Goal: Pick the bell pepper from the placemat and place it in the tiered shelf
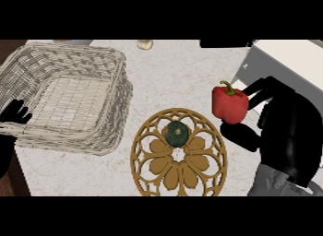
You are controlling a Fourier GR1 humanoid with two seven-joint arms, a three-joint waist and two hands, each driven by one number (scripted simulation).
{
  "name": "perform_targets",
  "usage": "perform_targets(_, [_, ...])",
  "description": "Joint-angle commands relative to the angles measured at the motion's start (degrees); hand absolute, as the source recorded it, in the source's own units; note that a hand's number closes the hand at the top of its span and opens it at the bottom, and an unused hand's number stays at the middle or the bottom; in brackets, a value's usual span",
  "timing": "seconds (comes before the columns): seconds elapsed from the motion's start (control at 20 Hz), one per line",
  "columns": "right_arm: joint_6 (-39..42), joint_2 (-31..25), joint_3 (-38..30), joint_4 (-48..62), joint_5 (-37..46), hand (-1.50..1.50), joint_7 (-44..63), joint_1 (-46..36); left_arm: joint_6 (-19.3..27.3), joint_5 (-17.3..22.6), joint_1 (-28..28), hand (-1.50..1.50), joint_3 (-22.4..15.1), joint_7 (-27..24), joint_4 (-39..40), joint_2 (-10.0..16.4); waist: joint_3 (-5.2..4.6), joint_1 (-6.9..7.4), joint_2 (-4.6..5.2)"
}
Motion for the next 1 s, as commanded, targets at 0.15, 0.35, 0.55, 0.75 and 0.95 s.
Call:
perform_targets(0.15, [11.9,0.4,-4.0,-11.9,1.8,1.5,9.5,-6.6,-0.4,-3.7,0.8,0.0,-3.5,4.7,2.2,1.8,-0.53,0.1,0.61])
perform_targets(0.35, [16.0,-0.7,-5.5,-13.0,5.4,1.5,8.9,-10.3,-0.4,-4.3,2.6,0.0,-4.2,2.9,3.1,0.9,-0.63,-0.12,0.55])
perform_targets(0.55, [19.0,-2.1,-10.3,-8.3,9.9,1.5,7.7,-16.6,-1.0,-3.1,2.7,0.0,-3.3,4.3,1.1,2.7,-0.69,0.32,0.5])
perform_targets(0.75, [23.4,-3.4,-15.3,-6.1,10.0,1.5,4.3,-19.3,1.2,-4.9,1.5,0.0,-5.0,3.7,1.3,1.0,-0.61,-0.14,0.76])
perform_targets(0.95, [27.4,-3.4,-18.3,-4.5,11.4,1.5,2.4,-22.6,0.8,-4.5,2.1,0.0,-5.5,3.5,2.4,0.4,-0.64,-0.22,0.78])
